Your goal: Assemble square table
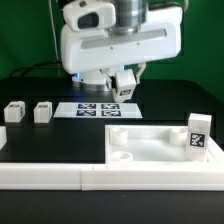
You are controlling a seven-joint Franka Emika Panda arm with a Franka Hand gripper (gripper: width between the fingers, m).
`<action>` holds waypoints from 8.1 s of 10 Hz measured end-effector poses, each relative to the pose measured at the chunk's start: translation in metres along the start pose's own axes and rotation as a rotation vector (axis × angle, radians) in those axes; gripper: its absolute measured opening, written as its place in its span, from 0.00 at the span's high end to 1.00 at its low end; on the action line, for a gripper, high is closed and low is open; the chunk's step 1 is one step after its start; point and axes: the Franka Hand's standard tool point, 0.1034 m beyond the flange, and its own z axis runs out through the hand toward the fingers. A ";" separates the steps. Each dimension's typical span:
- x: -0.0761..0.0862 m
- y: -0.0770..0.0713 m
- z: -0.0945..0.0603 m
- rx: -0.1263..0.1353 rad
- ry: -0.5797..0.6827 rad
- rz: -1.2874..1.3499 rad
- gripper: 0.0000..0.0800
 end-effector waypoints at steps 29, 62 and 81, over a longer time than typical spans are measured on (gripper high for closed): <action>0.063 0.082 -0.013 -0.266 0.658 -0.012 0.64; 0.100 0.030 0.023 -0.182 0.679 0.025 0.19; 0.102 0.029 0.013 0.031 0.232 0.088 0.19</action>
Offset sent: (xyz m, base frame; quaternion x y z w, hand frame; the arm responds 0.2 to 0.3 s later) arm 0.0000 0.0000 0.0000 0.0000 0.1938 0.0000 0.9810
